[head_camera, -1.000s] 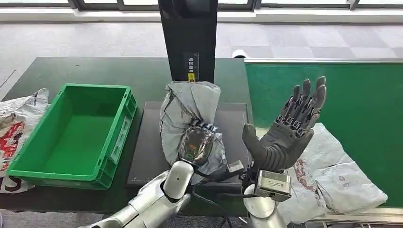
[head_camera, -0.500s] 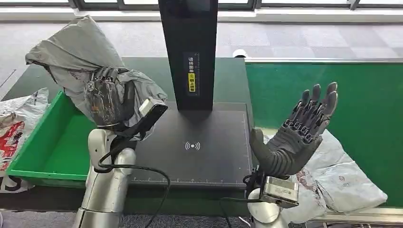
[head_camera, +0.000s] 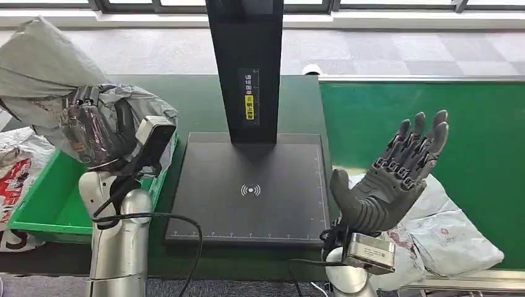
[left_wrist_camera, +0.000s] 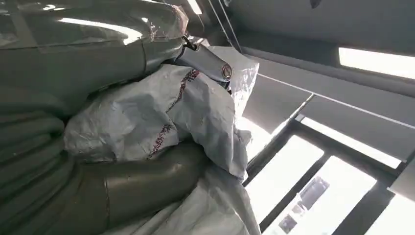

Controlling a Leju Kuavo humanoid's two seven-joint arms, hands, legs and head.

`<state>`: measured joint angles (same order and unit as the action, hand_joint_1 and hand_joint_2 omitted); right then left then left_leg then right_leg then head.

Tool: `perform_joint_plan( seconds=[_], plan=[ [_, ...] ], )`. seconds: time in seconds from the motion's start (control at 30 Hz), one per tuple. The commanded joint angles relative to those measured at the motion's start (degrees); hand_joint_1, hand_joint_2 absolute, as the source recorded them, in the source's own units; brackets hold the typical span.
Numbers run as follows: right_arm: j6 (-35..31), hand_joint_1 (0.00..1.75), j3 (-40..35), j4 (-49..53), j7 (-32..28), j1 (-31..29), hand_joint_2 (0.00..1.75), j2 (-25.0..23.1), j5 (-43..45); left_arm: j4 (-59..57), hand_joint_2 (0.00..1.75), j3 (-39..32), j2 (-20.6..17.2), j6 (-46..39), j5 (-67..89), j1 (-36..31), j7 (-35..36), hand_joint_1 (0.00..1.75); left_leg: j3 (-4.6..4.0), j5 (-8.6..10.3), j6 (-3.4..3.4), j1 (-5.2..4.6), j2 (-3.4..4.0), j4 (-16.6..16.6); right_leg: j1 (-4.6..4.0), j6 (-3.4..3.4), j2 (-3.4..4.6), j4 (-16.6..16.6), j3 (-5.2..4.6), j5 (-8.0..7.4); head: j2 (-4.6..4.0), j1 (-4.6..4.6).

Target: Moved the parcel from conveyor to table for the left to box.

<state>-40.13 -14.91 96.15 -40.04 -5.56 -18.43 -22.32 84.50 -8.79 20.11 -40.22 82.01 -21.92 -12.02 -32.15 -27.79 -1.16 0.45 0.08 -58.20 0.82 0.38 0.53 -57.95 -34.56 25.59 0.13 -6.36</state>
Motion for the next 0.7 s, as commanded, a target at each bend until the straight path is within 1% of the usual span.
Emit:
perform_joint_plan(
  seconds=[0.03,0.07,0.1,0.13,0.17,0.2,0.27,0.33,0.37,0.4,0.5,0.53,0.6,0.7],
  plan=[
    [0.1,0.0,0.0,0.5,0.0,4.1,1.75,-1.6,-0.1,-7.4,1.75,-17.0,-0.4,0.2,-2.1,-4.8,-3.5,1.75,0.21,0.03,0.0,0.0,0.05,0.2,-0.02,-0.07,0.01,0.2,0.17,-0.03,0.0,0.0],
    [0.1,0.0,0.1,0.5,0.0,4.1,1.75,-1.6,-0.1,-9.5,1.75,-20.9,-0.1,0.2,-2.1,-6.3,-5.6,1.75,0.18,0.01,0.0,-0.01,0.07,0.1,-0.01,-0.06,0.04,0.1,0.12,-0.01,0.0,0.0],
    [0.1,0.0,0.0,0.5,0.0,4.1,1.75,-1.6,-0.1,-11.3,1.75,-23.2,-0.7,0.2,-3.0,-6.7,-5.1,1.75,0.17,0.01,-0.01,-0.02,0.05,0.1,0.01,-0.05,0.03,0.1,0.11,0.0,0.0,0.0],
    [0.1,0.0,-0.1,0.5,0.0,4.2,1.75,-1.6,-0.1,-14.4,1.75,-24.7,-2.5,0.2,-3.1,-7.6,-3.8,1.75,0.22,0.05,-0.01,-0.01,0.04,0.2,-0.01,-0.08,0.01,0.1,0.16,-0.03,0.0,0.0],
    [0.1,0.0,-0.2,0.5,0.0,4.3,1.75,-1.6,-0.1,-16.7,1.75,-27.5,-2.9,0.2,-3.2,-8.5,-4.5,1.75,0.26,0.05,-0.02,-0.04,0.08,0.2,0.02,-0.08,0.05,0.1,0.16,-0.02,0.0,0.0],
    [0.1,0.0,-0.5,0.5,0.0,4.4,1.75,-1.6,-0.2,-20.8,1.75,-29.9,-4.8,0.2,-2.9,-9.8,-3.6,1.75,0.18,0.02,-0.01,-0.03,0.04,0.1,0.01,-0.05,0.02,0.1,0.12,0.0,0.0,0.0],
    [0.1,0.0,-1.0,0.5,0.0,4.6,1.75,-1.6,-0.2,-25.6,1.75,-34.0,-6.5,0.2,-1.9,-11.2,-3.7,1.75,0.29,0.06,-0.02,-0.06,0.14,0.2,0.03,-0.07,0.11,0.1,0.16,-0.04,0.0,0.0],
    [0.1,0.0,-1.7,0.6,0.0,4.7,1.75,-1.3,0.0,-31.3,1.75,-37.1,-8.8,0.2,-0.2,-12.0,-1.4,1.75,0.35,0.04,-0.03,-0.04,0.2,0.2,0.0,-0.08,0.11,0.1,0.19,-0.02,0.0,0.0],
    [0.1,0.0,-1.8,0.7,0.0,4.7,1.75,-1.2,0.0,-32.7,1.75,-38.3,-9.5,0.2,-0.2,-11.9,-1.7,1.75,0.47,0.07,-0.05,-0.03,0.27,0.4,-0.02,-0.12,0.17,0.2,0.27,-0.06,0.0,0.0],
    [0.1,0.0,-1.8,0.6,0.0,4.8,1.75,-1.2,0.1,-33.1,1.75,-38.9,-9.7,0.2,-0.2,-11.9,-1.9,1.75,0.34,0.06,-0.05,-0.05,0.16,0.3,-0.02,-0.08,0.08,0.1,0.2,-0.02,0.0,0.0],
    [0.1,0.0,-1.9,0.1,0.0,4.4,1.75,-1.0,0.3,-33.5,1.75,-41.1,-9.4,0.2,0.9,-12.0,-1.6,1.75,0.39,0.1,-0.07,0.0,0.18,0.4,-0.1,-0.11,0.08,0.2,0.26,-0.04,0.0,0.0],
    [0.1,0.0,-1.9,-0.3,0.0,4.2,1.75,-1.1,0.3,-33.5,1.75,-41.8,-9.5,0.2,1.0,-12.1,-1.5,1.75,0.24,0.06,-0.07,-0.01,0.11,0.2,-0.1,-0.06,0.09,0.1,0.14,0.0,0.0,-0.02],
    [0.1,0.0,-1.9,-1.0,0.0,3.8,1.75,-1.3,0.2,-33.6,1.75,-42.6,-9.7,0.2,1.2,-12.2,-1.0,1.75,0.31,0.08,-0.04,0.05,-0.01,0.3,-0.08,-0.1,-0.06,0.2,0.26,0.03,0.0,-0.02],
    [0.1,0.0,-1.8,-1.8,0.0,3.3,1.75,-1.6,0.5,-33.1,1.75,-44.1,-9.9,0.2,0.7,-12.1,-1.5,1.75,0.16,0.04,-0.06,0.08,0.07,0.2,-0.1,-0.1,0.05,0.1,0.12,0.01,0.0,-0.02]
  ],
)
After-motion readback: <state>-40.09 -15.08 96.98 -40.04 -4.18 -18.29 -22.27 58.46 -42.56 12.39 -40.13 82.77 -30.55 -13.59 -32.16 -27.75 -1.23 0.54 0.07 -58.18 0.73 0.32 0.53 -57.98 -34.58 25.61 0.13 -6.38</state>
